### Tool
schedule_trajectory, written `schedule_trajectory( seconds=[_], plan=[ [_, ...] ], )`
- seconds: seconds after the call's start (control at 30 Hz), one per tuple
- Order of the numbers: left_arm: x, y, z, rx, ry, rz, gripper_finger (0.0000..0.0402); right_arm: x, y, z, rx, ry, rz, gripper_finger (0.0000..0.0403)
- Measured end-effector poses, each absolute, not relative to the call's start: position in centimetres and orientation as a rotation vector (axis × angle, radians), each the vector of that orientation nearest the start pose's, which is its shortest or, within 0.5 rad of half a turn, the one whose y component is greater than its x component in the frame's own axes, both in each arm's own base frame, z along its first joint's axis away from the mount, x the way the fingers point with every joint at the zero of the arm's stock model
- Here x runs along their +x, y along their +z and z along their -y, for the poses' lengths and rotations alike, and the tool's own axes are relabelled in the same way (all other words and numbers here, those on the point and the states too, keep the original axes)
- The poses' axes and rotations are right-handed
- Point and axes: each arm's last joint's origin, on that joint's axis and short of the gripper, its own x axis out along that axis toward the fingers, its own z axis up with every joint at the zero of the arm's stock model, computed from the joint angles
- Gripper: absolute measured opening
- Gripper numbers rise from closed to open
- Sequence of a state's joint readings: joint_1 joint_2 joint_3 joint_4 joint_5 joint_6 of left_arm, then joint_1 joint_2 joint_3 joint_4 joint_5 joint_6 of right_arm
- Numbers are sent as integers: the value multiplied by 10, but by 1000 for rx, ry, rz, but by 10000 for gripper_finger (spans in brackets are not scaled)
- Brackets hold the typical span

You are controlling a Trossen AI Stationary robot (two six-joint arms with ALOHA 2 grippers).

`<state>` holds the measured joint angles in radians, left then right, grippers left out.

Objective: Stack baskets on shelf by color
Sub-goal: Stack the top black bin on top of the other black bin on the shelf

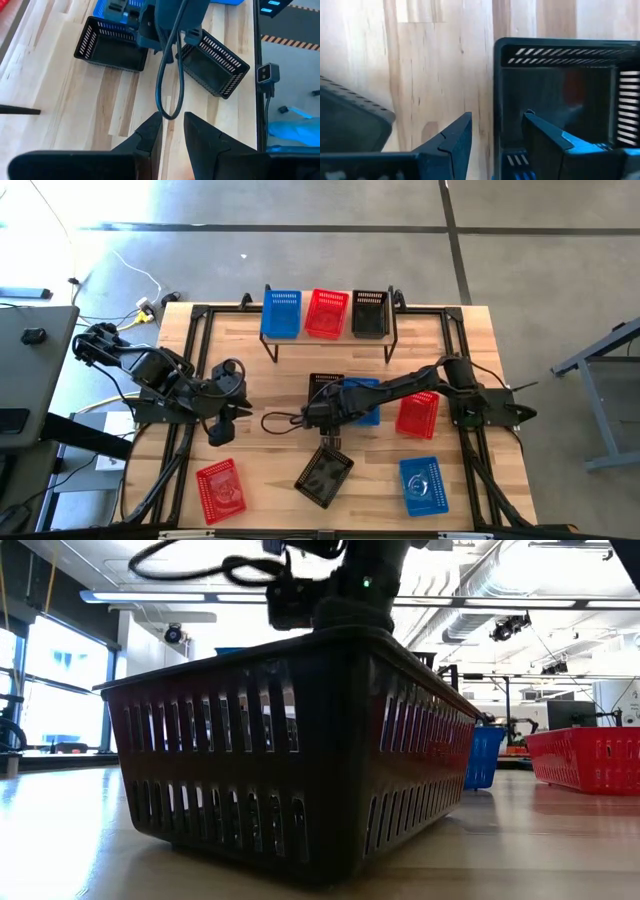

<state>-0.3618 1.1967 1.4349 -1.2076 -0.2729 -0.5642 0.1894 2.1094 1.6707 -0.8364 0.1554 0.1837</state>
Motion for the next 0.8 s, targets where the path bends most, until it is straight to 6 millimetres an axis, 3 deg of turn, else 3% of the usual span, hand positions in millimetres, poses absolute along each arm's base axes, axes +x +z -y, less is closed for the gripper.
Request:
schedule_trajectory(
  seconds=[0.2,0.4,0.53,0.8],
  plan=[
    [191,387,64,-213,175,-910,71,428,176,-77,-29,-112,-1258,148],
    [191,386,64,-203,165,-918,71,427,167,-75,7,-125,-1309,83],
    [191,386,64,-170,148,-919,71,428,170,-77,31,-121,-1299,13],
    [191,386,64,-135,136,-920,71,434,200,-91,35,-102,-1248,3]
  ],
)
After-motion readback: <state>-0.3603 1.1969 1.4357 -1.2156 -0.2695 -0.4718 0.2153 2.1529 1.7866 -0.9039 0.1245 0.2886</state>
